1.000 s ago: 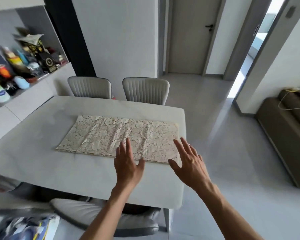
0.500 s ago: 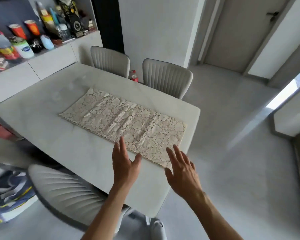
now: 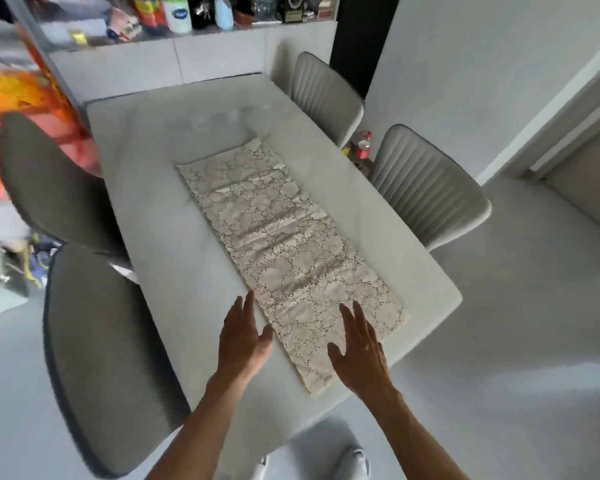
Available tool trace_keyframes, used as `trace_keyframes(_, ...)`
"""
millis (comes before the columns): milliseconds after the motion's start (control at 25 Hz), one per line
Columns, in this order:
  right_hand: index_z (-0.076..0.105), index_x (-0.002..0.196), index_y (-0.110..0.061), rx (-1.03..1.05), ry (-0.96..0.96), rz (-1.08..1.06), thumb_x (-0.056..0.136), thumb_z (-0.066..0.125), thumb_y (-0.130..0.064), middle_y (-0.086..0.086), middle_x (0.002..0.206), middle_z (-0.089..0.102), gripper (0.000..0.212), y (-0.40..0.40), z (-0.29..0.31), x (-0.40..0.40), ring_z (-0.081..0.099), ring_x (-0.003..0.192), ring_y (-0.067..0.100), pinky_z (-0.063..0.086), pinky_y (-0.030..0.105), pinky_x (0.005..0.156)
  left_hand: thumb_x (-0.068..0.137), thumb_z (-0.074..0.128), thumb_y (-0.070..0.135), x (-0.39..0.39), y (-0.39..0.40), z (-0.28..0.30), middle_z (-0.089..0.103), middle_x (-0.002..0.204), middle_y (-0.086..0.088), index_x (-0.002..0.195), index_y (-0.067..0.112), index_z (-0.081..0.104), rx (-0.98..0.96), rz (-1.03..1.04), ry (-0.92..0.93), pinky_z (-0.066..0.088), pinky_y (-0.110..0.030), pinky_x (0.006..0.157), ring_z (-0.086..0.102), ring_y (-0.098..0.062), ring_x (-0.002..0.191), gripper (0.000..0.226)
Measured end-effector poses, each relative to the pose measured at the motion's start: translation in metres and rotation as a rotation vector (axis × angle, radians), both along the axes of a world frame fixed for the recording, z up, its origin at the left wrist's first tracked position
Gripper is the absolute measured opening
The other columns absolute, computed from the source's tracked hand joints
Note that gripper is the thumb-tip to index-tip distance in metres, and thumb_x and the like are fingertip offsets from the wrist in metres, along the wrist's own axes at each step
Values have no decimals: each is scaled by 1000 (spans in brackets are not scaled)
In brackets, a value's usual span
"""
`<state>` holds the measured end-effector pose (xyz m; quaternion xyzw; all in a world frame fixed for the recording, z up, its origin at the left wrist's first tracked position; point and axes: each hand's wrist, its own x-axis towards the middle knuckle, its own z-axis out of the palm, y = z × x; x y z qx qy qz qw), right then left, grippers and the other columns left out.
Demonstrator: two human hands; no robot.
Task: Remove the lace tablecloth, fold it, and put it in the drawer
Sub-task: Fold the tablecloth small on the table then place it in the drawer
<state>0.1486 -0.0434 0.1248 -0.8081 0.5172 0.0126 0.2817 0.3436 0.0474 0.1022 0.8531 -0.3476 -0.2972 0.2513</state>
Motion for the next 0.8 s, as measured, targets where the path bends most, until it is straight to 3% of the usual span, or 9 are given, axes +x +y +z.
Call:
trace_keyframes(240,11,156,-25,81,26,270,93,55,-31,1,166,-3,77,-120,-53,-23,13,150,27,26,46,115,94,56,31,-60,-50,-30,19,162,-7,155,23,16,71,176,1,19,-35,120,19,-23,148,74)
trace_keyframes(520,30,151,-23,262,85,354,91,57,-28,6,164,14,66,-211,-92,-25,28,145,28,30,42,115,86,58,27,-102,-89,-80,30,157,-6,153,24,24,298,464,208,36,-39,111,36,-28,140,75)
trace_keyframes(680,39,141,-24,178,361,282,86,56,-29,8,155,25,58,-239,-126,-44,38,133,36,38,47,104,79,56,12,-123,-95,-116,37,136,-5,118,24,54,366,600,171,45,-40,96,43,-33,120,41)
trace_keyframes(800,50,120,-21,180,327,200,83,58,-23,8,128,48,38,-258,-140,-64,52,112,34,46,41,93,79,52,7,-130,-93,-124,57,112,-2,99,26,59,244,813,231,52,-35,80,59,-27,94,28)
